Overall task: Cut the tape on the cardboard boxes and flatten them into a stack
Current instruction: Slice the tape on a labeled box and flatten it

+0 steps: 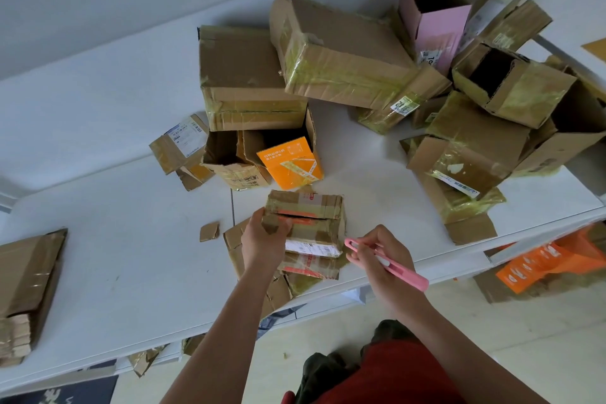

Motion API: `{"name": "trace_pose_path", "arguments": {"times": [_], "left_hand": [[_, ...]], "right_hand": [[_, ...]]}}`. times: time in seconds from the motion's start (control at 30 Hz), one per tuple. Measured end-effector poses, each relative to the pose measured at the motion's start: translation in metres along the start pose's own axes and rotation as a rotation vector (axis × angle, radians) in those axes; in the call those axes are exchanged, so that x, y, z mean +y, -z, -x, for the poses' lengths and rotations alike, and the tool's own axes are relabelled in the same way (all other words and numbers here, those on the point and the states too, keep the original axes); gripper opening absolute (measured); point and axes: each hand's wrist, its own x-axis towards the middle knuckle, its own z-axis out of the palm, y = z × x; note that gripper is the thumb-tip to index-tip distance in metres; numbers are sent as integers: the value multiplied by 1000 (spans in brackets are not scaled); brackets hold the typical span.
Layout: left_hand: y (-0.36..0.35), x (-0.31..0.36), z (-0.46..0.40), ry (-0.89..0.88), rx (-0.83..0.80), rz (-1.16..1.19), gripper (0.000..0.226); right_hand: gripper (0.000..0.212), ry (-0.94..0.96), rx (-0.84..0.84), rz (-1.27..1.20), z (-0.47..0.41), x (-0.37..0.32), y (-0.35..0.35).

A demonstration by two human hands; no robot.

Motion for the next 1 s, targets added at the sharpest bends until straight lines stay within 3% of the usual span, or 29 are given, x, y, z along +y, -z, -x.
{"name": "trace_pose_path", "arguments": {"times": [0.13,0.37,0.57,0.67,0.73,0.8,0.9,1.0], "left_hand": [[1,2,0,71,-40,62,43],[13,8,-8,272,-191,372,40],[36,23,-22,218,-28,408,57],[33,31,-14,156,-145,209,63],[22,29,-3,60,-258,-37,50],[13,23,2,-41,-252,-209,38],[14,15,-4,-125,-233,-316,38],[19,8,-13,-231,-326,-321,45]], "right_hand": [[12,123,94,20,-17,-22,3],[11,136,-15,96,-63,-26,-19],[7,246,23,62,-38,-35,-25],[8,217,73,12,-32,-27,-33],[17,211,116,38,-34,-23,-34],[15,212,136,79,-39,-21,-30],[8,214,141,101,-47,-19,-25],[11,190,81,104,-49,-16,-23]]}}
